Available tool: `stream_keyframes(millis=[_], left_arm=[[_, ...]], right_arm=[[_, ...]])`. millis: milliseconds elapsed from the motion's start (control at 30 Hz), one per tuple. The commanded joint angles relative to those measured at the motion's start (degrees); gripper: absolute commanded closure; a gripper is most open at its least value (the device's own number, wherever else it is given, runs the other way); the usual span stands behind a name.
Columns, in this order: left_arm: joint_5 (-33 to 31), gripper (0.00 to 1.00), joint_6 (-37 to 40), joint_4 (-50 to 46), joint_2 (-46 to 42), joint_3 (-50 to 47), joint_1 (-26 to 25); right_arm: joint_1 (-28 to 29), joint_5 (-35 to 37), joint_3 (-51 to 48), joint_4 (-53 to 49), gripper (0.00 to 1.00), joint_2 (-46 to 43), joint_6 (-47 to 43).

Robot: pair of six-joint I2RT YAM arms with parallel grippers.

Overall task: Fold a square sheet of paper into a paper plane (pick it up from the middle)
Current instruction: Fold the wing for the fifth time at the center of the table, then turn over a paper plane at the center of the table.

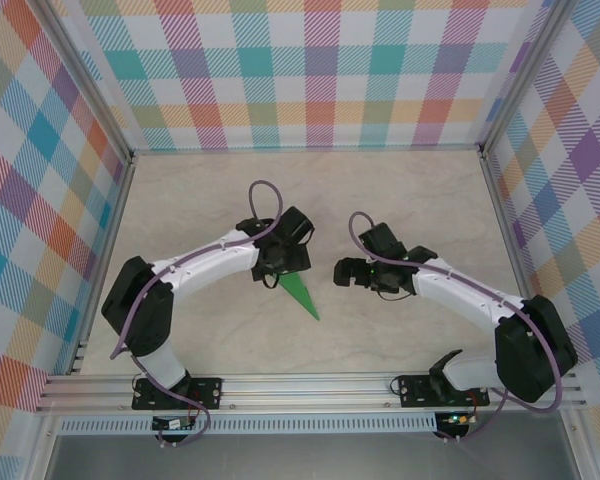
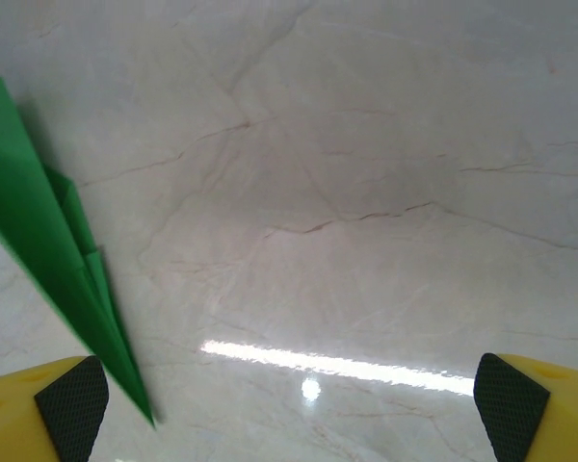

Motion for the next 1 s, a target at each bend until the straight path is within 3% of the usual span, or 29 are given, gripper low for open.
stream_keyframes(millis=[0, 167, 400, 967], left_arm=[[-4.51, 0.09, -4.22, -6.84, 4.32, 2.99, -1.54], [-3.96, 0.11, -5.58, -9.26, 10.39, 8.4, -2.96], [-2.53, 0.29, -8.19, -10.73, 14.84, 11.48, -3.44], [-2.32, 0.73, -15.34, -8.23, 8.86, 4.93, -3.53]], right_arm=[[-1.68, 1.79, -1.59, 0.39, 0.0, -0.32, 1.31], [-3.4, 1.93, -1.55, -0.02, 0.0, 1.08, 1.7], [-4.05, 1.93, -2.03, -0.47, 0.0, 1.47, 1.68], [-4.21, 1.23, 0.04, -1.86, 0.0, 3.73, 1.93]])
